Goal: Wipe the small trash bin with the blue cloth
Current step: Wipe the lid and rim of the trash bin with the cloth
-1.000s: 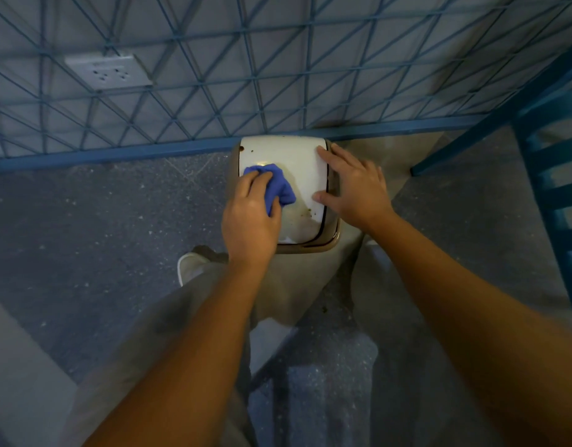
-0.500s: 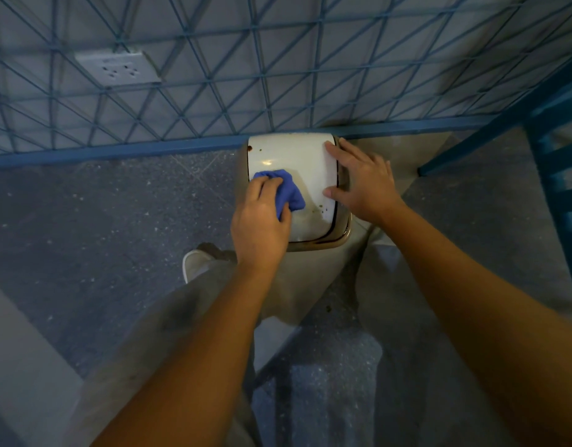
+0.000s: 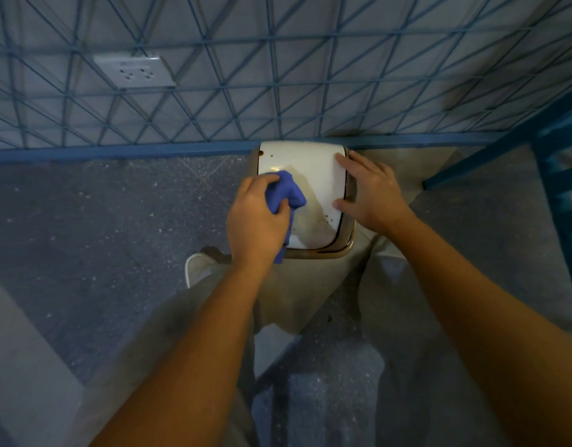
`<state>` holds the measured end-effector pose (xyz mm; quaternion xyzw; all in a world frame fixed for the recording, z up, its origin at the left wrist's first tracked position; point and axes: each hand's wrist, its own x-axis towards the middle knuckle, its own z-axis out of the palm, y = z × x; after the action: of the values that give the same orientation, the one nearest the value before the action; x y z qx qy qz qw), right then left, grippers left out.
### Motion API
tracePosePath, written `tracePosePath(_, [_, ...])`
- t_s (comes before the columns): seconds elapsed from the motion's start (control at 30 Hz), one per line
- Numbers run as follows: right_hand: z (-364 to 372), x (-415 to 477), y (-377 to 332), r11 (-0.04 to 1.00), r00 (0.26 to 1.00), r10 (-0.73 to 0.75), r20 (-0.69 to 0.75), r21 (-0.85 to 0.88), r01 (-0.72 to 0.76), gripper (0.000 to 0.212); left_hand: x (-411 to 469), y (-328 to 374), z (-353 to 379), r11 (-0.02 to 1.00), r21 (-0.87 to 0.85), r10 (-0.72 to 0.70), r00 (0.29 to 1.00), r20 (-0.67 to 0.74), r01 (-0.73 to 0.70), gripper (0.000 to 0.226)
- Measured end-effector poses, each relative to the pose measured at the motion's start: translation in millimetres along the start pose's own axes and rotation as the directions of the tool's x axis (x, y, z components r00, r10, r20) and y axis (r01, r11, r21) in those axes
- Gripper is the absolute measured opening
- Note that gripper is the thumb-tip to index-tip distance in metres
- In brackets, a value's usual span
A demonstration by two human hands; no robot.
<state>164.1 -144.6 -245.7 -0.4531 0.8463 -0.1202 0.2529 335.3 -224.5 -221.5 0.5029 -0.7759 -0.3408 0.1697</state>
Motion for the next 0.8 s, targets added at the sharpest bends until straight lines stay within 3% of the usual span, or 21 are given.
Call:
tracePosePath(0.1, [-6.3, 4.1, -8.3, 1.0, 1.0, 0.008, -0.002, -0.002, -0.008, 0.078, 21.9, -1.2, -23.9, 0.981, -0.158, -0.123, 0.989, -0.083, 0.109, 0.035])
tracePosePath(0.2, [-10.1, 5.8, -27.2, 0.997, 0.994, -0.077, -0.084, -0.017, 0.075, 0.074, 44.3, -10.4, -46.1, 0.964, -0.198, -0.201, 0.975, -0.091, 0.18, 0.038])
tracePosePath(0.37, [-1.3, 5.7, -58.7, 0.969, 0.964, -0.222, -0.148, -0.146, 0.2, 0.059, 54.5, -10.9, -39.3, 0.985, -0.131, -0.114, 0.993, -0.041, 0.108, 0.038])
tracePosePath(0.5, [5.8, 8.9, -59.5, 0.968, 0.971, -0.202, -0.124, -0.176, 0.179, 0.053, 55.6, -3.4, -15.1, 0.993, -0.02, 0.119, 0.991, 0.063, -0.118, 0.041])
tracePosePath(0.6, [8.5, 10.3, -58.0, 0.969, 0.97, -0.208, -0.13, -0.16, 0.186, 0.052, 60.1, -6.1, -7.5, 0.972, 0.097, 0.203, 0.974, 0.099, -0.213, 0.041])
tracePosePath(0.67, [7.5, 9.9, -58.2, 0.97, 0.972, -0.203, -0.118, -0.162, 0.183, 0.054, 66.8, -14.6, -10.1, 0.974, 0.107, 0.19, 0.979, 0.073, -0.197, 0.036])
tracePosePath(0.8, [6.6, 9.1, -57.5, 0.971, 0.981, -0.178, -0.081, -0.178, 0.161, 0.056, 65.7, -45.9, -22.1, 0.993, 0.112, 0.025, 1.0, 0.0, -0.025, 0.022])
